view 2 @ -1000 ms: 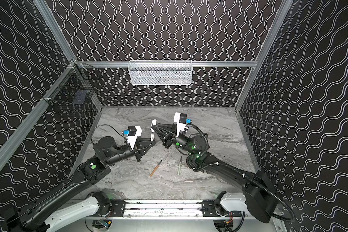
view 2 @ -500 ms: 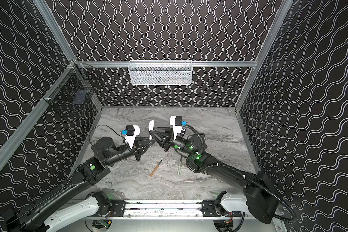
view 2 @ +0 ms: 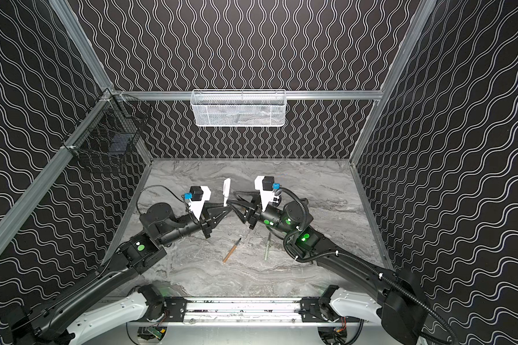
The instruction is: Insert the pens into the pen caps
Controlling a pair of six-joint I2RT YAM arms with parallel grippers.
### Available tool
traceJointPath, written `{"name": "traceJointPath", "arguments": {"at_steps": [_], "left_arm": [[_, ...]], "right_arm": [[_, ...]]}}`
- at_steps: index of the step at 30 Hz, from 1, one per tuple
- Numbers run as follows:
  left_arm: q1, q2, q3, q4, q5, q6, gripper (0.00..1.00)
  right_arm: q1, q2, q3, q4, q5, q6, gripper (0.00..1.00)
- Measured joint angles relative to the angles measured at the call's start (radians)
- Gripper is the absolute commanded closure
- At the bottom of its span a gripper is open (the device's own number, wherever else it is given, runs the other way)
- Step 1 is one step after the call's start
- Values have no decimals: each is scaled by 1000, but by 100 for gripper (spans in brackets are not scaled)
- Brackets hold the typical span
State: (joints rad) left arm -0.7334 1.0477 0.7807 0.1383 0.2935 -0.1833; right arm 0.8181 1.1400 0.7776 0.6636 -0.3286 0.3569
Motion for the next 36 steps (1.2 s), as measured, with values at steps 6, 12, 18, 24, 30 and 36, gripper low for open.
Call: {"name": "traceJointPath", "arguments": {"at_steps": [6,12,18,24,30,36], "left_arm": [[0,19,1,0,-16,6,100],[0,47,8,-5,-23,7,100],[-1,86,19,-13,-25,6,100],[-6,115,27,-31,-27,6,100],[-11,126,37,-41,-23,6,100],[-13,126,38,-43,-19,6,100]], "right_arm": [[0,-82,-16,-141,74,-59,51],[-8,-152,30,-340,212,-123,56],[-45,-161,111,-505,267,-157,60],[-121,-148,173,-585,236,-144,66],[-165,-113,267,-597,145,-107,67],[-166,-59,336,-592,39,-91,64]]}}
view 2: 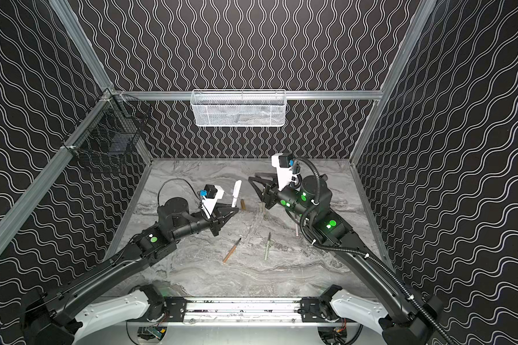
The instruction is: Insert the pens into the pen caps
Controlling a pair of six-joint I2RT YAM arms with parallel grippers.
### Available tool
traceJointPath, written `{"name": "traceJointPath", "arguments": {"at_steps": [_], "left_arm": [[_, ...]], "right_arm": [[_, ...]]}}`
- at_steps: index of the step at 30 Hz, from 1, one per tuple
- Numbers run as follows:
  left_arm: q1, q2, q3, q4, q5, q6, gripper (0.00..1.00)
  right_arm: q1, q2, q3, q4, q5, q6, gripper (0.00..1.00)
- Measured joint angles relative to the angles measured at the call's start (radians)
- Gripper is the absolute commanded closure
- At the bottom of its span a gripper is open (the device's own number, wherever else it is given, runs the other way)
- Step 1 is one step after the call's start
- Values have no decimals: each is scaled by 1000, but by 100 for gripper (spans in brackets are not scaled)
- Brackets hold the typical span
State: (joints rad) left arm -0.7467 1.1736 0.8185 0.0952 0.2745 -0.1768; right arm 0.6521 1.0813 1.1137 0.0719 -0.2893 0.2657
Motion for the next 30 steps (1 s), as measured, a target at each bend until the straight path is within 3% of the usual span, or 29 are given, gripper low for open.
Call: {"name": "traceJointPath", "arguments": {"at_steps": [5,15,23,30], "left_arm": [[-2,0,1,0,3,0,100],[-3,-11,2,0,17,0,100],[-3,-14,2,-8,25,0,100],[-2,-26,2,-19,21,-9,100]], "right_arm": [[4,59,53,2,-80,12,64],[27,121,59,-2,-132,30,69],[37,138,60,3,-156,31,91],[63,141,42,42,-140,30,94]]}}
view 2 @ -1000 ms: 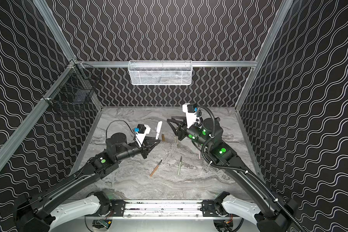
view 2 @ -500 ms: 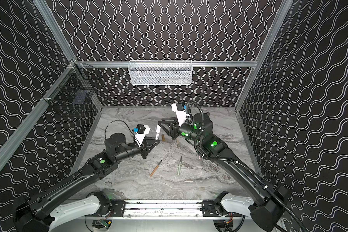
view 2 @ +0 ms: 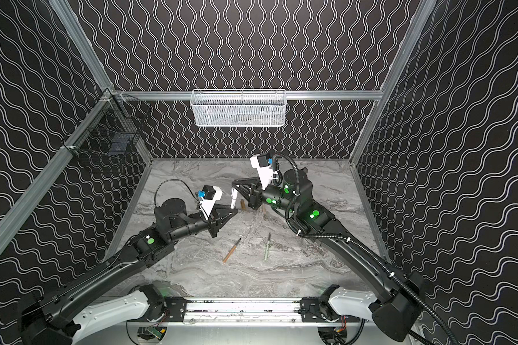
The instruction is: Insert the pens into the pen caps
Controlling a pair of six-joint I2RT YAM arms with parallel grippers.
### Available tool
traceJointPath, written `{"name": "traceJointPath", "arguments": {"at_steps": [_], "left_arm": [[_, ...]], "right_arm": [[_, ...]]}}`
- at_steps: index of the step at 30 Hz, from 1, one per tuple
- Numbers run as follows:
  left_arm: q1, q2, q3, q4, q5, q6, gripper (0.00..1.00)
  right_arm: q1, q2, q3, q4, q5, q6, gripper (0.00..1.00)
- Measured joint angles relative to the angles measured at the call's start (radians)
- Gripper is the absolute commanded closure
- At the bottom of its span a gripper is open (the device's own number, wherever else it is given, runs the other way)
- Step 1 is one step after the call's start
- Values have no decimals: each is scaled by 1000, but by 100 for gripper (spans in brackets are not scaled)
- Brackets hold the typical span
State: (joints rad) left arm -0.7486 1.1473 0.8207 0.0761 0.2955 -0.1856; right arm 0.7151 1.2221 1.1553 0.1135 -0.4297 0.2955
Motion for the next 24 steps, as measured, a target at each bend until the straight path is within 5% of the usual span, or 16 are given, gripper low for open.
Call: {"name": "traceJointPath", "arguments": {"at_steps": [19,21,24], "left_arm": [[11,-32,84,-99,-30,-39,100],[11,-22,98,-103,-29,-31,100],[11,-4,99,-21,-27,-24,100]], "right_arm": [[56,2,-59,204,70,29,89],[59,-1,-57,209,82,29,84],[64,-18,-43,144,82,26,61]]}}
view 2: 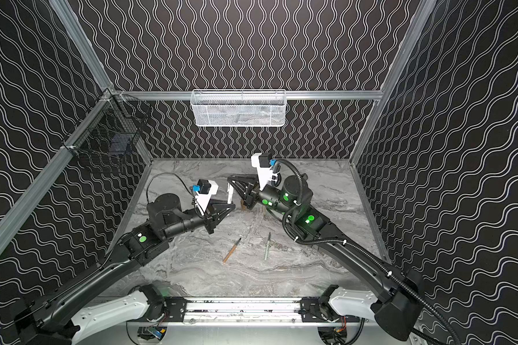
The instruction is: Insert the pens into the pen caps
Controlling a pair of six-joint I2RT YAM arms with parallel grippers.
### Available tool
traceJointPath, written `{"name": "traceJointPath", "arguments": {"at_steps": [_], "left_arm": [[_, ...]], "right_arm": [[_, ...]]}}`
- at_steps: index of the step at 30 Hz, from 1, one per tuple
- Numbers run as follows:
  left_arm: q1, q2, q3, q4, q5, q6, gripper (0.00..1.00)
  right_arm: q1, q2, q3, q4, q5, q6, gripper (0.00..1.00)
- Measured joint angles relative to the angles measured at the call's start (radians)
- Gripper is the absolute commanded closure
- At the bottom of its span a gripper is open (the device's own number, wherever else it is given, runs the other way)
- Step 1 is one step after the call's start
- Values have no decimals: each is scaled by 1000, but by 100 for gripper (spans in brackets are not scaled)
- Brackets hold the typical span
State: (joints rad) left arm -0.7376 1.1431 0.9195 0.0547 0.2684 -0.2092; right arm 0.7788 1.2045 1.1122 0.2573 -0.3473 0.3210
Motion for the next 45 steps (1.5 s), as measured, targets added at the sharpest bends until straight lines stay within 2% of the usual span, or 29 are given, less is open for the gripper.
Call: {"name": "traceJointPath", "arguments": {"at_steps": [2,5,9,16,19,23,24,25,28,31,32,35,39,42,45], "left_arm": [[5,5,-17,121,-19,-2,100],[3,26,-44,191,-8,-9,100],[2,35,-53,210,3,-24,100],[2,35,-55,246,31,-31,100],[2,34,-56,249,39,-31,100],[2,35,-56,249,41,-37,100],[2,35,-56,248,37,-53,97],[3,35,-56,247,33,-57,88],[2,35,-56,248,31,-60,49],[1,34,-56,241,19,-58,25],[1,32,-56,239,8,-59,11],[1,21,-58,229,-30,-75,2],[2,10,-61,218,-68,-75,1],[1,12,-57,195,-111,-76,2],[1,19,-38,146,-184,-83,2]], "right_arm": [[10,-17,0,-89,-12,-14,56],[9,-69,6,-160,29,-38,52],[11,-111,21,-183,42,-76,53],[11,-47,63,-228,53,-97,57],[14,-11,85,-231,49,-98,65],[20,20,109,-230,23,-106,92],[22,21,110,-231,28,-121,94],[23,21,110,-231,26,-124,96],[24,22,110,-229,24,-121,96],[24,21,113,-227,29,-119,97],[24,21,118,-230,40,-119,97],[24,24,172,-260,85,-129,98],[8,25,276,-278,158,-158,99],[-64,36,327,-294,193,-160,99],[-196,59,322,-320,196,-140,98]]}}
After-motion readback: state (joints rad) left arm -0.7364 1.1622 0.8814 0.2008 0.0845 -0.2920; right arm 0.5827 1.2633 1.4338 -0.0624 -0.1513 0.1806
